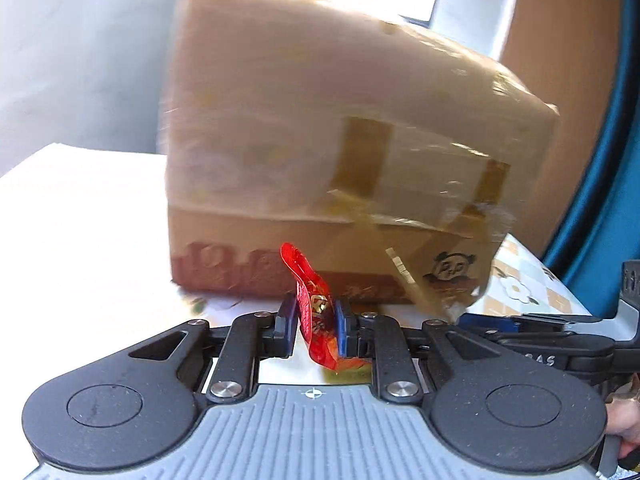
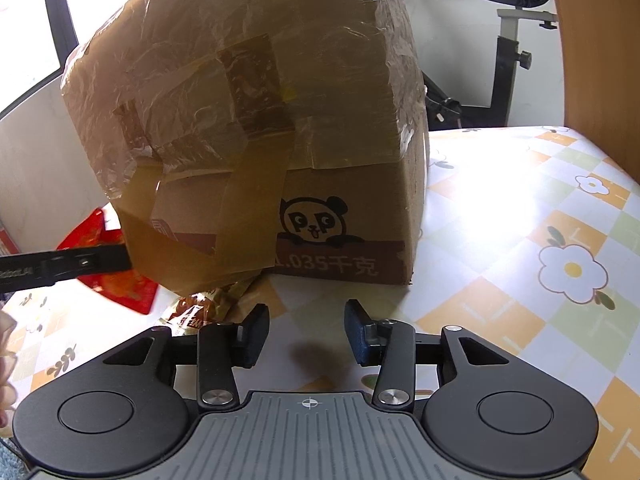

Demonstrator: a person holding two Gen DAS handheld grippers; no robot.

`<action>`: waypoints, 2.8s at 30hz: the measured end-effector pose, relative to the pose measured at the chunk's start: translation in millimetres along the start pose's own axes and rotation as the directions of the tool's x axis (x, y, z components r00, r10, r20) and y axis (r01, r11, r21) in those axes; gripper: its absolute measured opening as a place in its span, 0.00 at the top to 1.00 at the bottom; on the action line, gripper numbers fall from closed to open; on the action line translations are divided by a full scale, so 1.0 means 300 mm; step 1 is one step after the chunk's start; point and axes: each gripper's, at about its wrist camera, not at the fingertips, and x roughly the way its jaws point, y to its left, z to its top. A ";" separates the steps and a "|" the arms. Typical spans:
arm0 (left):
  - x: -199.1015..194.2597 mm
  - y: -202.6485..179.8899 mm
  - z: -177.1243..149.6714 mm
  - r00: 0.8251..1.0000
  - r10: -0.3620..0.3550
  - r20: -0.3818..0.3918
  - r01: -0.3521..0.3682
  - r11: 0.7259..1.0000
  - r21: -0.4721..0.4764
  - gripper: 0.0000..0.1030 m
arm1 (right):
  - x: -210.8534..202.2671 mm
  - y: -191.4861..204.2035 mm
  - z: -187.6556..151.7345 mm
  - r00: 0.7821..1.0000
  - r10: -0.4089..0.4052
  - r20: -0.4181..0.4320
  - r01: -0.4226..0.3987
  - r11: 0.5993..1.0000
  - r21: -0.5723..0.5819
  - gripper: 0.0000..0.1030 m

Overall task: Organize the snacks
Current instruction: 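Grasp the small red packet with the left tool while the right tool grasps the gold packet, then lift the red and gold packets and carry both over the lined box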

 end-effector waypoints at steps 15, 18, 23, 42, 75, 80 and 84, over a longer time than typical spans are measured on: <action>-0.095 0.137 -0.063 0.997 0.071 0.026 -0.068 0.992 -0.103 0.80 | 0.034 0.111 0.067 0.995 0.030 -0.092 -0.031 0.999 -0.015 0.50; -0.111 0.152 -0.064 0.996 0.082 0.032 -0.078 0.989 -0.124 0.80 | 0.075 0.155 0.076 0.992 0.020 -0.127 -0.016 0.999 0.033 0.46; -0.116 0.169 -0.061 0.995 0.095 0.033 -0.089 0.985 -0.149 0.80 | 0.146 0.249 0.094 0.989 -0.079 -0.129 0.085 0.996 0.041 0.34; -0.145 0.191 -0.069 0.993 0.108 0.054 -0.097 0.978 -0.186 0.80 | 0.186 0.358 0.065 0.980 -0.174 -0.093 0.154 0.968 -0.196 0.54; -0.131 0.132 -0.062 0.998 0.063 0.030 -0.058 0.987 -0.150 0.80 | -0.015 0.234 -0.020 0.994 -0.039 -0.100 0.020 0.983 -0.183 0.63; -0.112 0.133 -0.067 0.998 0.065 0.023 -0.060 0.985 -0.161 0.80 | -0.008 0.232 -0.016 0.994 -0.036 -0.104 0.018 0.986 -0.163 0.63; -0.105 0.135 -0.072 0.998 0.059 0.022 -0.054 0.985 -0.164 0.80 | -0.008 0.238 -0.008 0.993 -0.040 -0.111 0.021 0.986 -0.165 0.61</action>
